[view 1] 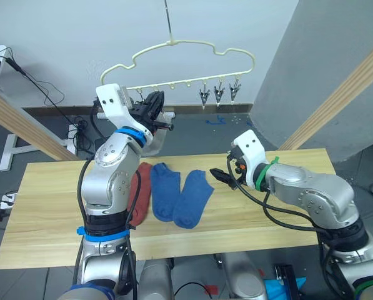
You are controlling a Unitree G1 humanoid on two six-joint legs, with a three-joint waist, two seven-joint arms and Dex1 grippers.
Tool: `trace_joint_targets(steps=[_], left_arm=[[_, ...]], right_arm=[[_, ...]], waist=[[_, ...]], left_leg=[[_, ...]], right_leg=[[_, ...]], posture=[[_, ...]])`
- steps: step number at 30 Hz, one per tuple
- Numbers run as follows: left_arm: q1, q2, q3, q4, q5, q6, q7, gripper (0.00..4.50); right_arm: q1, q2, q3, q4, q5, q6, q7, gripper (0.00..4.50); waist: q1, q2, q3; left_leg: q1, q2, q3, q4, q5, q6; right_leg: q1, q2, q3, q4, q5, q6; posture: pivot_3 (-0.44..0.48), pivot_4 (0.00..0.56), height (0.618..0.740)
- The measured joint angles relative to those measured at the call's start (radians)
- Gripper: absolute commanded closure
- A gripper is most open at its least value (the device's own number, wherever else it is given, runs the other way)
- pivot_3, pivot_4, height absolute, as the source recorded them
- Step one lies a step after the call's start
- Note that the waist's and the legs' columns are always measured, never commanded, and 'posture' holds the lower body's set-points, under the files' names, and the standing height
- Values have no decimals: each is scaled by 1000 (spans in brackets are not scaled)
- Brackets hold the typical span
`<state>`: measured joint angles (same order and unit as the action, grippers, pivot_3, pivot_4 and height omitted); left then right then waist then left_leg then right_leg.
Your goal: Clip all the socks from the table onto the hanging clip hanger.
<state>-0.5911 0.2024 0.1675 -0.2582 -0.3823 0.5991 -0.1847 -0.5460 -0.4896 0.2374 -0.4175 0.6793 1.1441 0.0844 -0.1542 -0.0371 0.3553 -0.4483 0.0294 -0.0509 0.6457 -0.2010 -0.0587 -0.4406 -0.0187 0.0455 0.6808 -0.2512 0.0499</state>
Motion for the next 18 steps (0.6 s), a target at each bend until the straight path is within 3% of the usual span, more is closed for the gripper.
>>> trace_joint_targets(steps=[18], left_arm=[[-14,-1,34,-34,-92,93,47,4498]], right_arm=[[-47,266,160,257,-273,-23,45,0]], waist=[[10,0,0]], left_leg=[[0,0,0,-1,0,0]], right_leg=[[0,0,0,0,0,0]], posture=[[-243,383,740]])
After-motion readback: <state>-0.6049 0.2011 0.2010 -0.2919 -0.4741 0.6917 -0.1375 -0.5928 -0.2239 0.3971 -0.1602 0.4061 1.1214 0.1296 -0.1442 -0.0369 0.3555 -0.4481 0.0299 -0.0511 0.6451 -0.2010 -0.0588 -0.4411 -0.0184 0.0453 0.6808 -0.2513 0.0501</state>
